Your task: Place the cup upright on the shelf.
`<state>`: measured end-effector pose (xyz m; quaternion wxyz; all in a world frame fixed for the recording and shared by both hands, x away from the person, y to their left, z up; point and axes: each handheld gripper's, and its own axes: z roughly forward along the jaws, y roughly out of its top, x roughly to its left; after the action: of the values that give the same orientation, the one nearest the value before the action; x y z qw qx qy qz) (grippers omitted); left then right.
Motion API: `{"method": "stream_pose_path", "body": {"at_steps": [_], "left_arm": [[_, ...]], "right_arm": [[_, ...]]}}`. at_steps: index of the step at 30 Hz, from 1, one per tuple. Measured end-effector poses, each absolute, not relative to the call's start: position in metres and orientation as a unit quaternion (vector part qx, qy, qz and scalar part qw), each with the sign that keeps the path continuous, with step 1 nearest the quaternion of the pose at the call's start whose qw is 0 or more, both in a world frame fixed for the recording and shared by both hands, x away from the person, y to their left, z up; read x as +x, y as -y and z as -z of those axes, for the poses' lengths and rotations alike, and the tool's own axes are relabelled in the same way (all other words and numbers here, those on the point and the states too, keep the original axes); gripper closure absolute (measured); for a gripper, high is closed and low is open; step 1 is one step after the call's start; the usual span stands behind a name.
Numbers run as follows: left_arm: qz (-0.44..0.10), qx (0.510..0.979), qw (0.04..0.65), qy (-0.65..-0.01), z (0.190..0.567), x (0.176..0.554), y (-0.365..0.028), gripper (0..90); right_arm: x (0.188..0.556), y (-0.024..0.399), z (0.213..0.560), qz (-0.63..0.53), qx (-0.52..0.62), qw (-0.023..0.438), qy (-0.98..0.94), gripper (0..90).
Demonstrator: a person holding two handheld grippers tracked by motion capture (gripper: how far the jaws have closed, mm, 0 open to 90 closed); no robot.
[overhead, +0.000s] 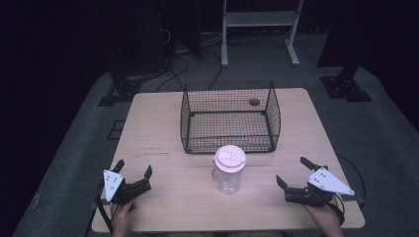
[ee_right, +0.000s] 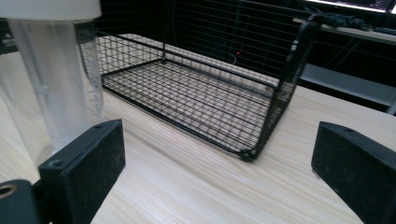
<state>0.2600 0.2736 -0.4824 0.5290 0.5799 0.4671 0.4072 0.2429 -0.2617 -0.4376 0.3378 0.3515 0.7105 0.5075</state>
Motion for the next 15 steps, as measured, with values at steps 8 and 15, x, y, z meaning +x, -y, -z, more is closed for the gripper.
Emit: {"method": "stream_pose_path", "body": {"at_steps": [8, 15], "left_arm": [[-0.407, 0.58, 0.53, -0.466, 0.482, 0.26, -0.274, 0.0], [-0.407, 0.58, 0.53, -0.465, 0.482, 0.26, -0.273, 0.0]], "right_arm": [[0.244, 0.243, 0.435, -0.514, 0.327, 0.328, -0.722, 2.3], [0.243, 0.219, 0.428, -0.529, 0.294, 0.313, -0.732, 2.3]]}}
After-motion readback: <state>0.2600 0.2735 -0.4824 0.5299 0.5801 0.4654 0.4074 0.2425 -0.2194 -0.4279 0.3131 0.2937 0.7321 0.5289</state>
